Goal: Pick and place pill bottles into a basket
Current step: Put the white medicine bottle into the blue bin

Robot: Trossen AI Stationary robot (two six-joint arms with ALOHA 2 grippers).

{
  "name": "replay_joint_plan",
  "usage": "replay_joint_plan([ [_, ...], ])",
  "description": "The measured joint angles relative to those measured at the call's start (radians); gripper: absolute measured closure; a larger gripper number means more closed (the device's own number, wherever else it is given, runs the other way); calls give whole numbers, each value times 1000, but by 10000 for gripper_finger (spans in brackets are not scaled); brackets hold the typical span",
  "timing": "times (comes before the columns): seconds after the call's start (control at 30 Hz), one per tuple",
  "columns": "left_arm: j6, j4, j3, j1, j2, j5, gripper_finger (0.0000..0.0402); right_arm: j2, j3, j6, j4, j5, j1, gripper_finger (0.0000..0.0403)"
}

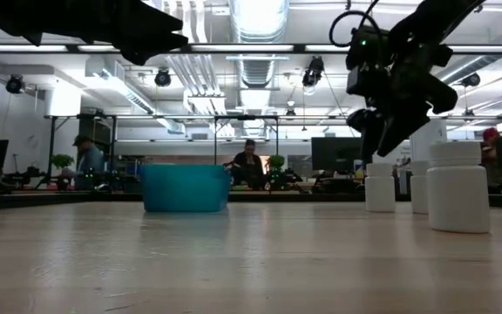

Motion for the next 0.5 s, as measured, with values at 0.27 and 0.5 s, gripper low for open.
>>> replay_joint_plan([
  [0.27, 0, 7, 0, 0, 6, 0, 163, 124, -2, -26, 28, 16, 1, 183],
  [0.5, 0, -1, 0, 0, 11, 0, 163, 195, -2, -36, 69, 24, 8, 183],
])
